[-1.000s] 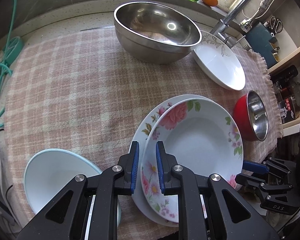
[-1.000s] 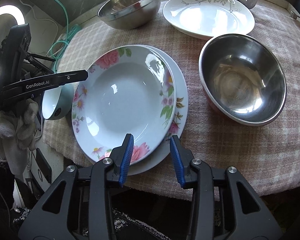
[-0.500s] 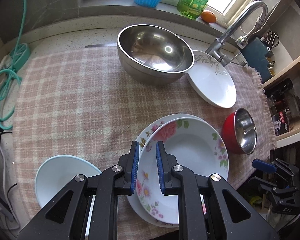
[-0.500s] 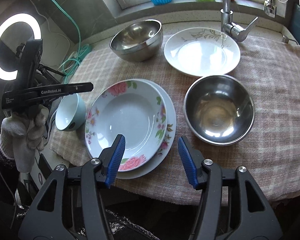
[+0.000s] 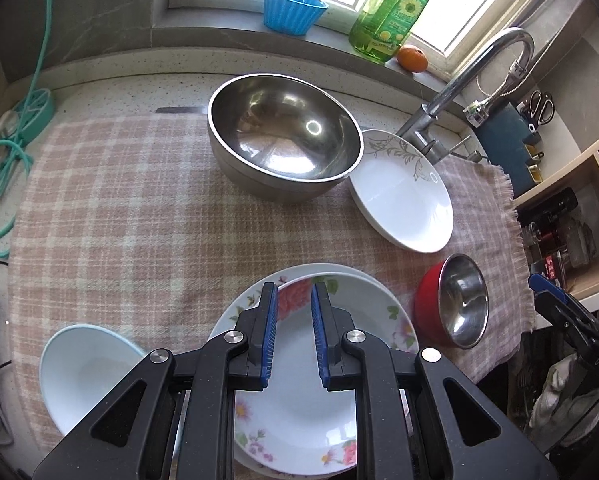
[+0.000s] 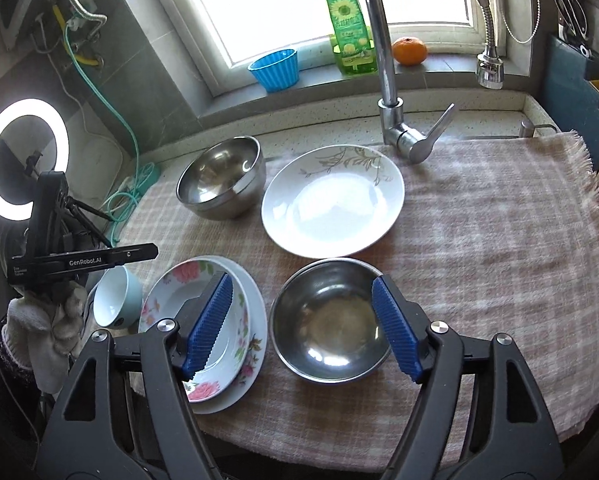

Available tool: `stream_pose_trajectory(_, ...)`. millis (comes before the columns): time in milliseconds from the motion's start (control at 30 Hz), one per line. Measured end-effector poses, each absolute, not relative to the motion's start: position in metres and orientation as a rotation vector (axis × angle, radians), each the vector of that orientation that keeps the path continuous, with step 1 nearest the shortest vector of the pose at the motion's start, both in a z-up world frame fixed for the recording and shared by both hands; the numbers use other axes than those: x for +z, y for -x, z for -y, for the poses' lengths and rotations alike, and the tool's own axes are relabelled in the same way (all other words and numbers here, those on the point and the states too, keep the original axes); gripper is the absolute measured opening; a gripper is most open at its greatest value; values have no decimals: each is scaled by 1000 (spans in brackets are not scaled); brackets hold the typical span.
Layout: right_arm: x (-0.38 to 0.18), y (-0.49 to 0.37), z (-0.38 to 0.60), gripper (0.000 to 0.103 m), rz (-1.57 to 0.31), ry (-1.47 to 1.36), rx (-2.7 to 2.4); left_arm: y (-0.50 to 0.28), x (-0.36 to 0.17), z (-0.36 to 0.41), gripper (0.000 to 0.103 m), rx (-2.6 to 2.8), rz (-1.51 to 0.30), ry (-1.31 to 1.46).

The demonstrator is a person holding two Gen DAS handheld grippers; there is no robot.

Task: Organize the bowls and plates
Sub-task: 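Move the right gripper to the rim of the white branch-pattern plate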

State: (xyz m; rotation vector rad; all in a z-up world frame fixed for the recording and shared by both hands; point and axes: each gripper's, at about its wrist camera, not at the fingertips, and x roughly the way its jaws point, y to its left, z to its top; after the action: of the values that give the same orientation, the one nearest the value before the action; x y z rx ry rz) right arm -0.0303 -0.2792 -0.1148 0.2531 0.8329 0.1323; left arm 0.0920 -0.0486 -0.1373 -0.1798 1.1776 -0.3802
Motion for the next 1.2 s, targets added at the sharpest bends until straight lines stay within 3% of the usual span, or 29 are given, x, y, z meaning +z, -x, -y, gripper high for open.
stream_pose_trajectory(133,-112,16,305,87,-818,-259,123,-97,-137,62,15,-372,-1165,207)
stream_pose_trajectory(300,-114,-10,333,87,-841,-206,98,-105,-139,77,16,-359,-1157,256)
stream_pose_trajectory(400,-121,-29,348,87,-886,-185,77,-112,-142,88,23,-348,-1156,283)
stream_pose_trajectory(600,-136,-63,369,86,-927,-183,111,-127,-151,109,24,-324,-1148,333)
stream_pose_trajectory(767,-154,-92,374,68,-980,-202,163,-138,-162,127,24,-295,-1151,353)
stream_pose_trajectory(1200,-193,-155,376,42,-1071,-282,254,-156,-185,142,23,-219,-1184,391)
